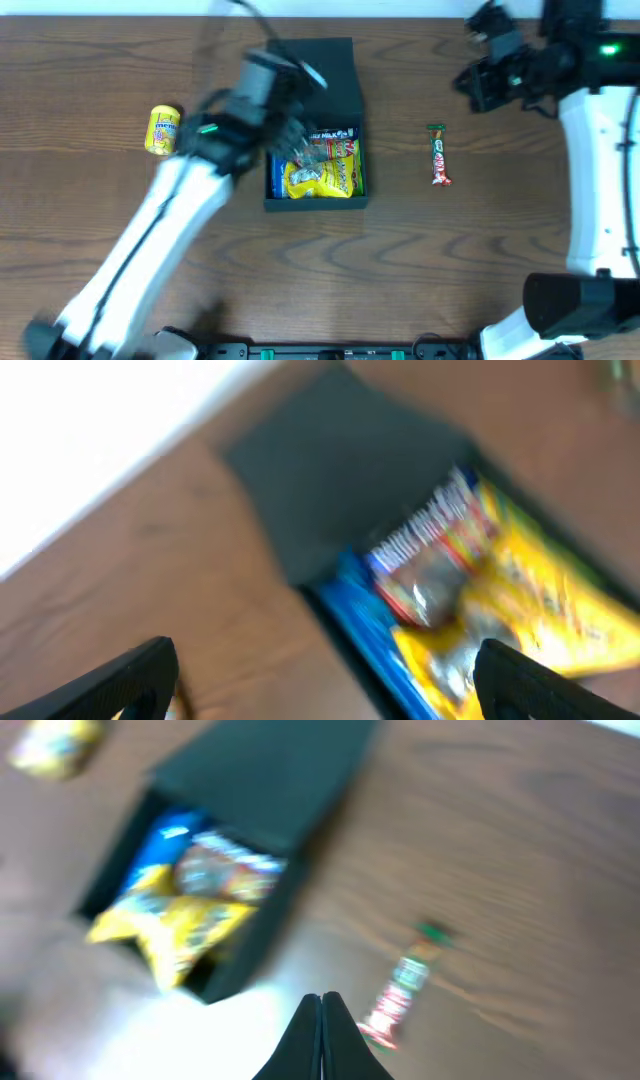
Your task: Pack container
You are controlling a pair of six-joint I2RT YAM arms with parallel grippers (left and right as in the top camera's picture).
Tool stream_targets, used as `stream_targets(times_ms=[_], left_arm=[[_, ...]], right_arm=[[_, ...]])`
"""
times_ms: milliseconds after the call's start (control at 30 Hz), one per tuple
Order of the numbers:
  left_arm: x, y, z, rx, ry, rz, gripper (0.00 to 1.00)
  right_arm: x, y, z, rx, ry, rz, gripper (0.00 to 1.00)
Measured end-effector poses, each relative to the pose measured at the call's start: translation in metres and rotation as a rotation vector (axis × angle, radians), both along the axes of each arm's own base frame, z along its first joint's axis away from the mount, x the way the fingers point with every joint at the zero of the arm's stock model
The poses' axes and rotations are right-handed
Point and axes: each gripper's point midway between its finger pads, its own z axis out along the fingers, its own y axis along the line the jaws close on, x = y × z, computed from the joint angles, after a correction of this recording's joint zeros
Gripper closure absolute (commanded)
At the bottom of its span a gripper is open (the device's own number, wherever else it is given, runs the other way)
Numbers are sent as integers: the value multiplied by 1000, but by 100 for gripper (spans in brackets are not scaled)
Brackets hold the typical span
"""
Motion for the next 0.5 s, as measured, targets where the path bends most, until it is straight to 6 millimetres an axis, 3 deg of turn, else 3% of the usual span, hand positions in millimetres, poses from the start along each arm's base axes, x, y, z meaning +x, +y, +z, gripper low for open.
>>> stream_targets(times_ms=[67,133,200,333,500], left_arm=[[-10,39,64,-147,-136,153,5],[-27,72,103,-262,-219,282,5],[-41,93,119,-335,-248,368,5],[-59,113,133,-433,-269,467,5],[-70,110,133,-486,-242,466,5]], right_arm=[[-17,53,-19,74,27,180,98],[-41,99,-44,134,71,335,99],[-61,129,-67,167,104,433,99],[-100,168,-110,170,163,561,99],[-108,180,-148,80,152,561,99]])
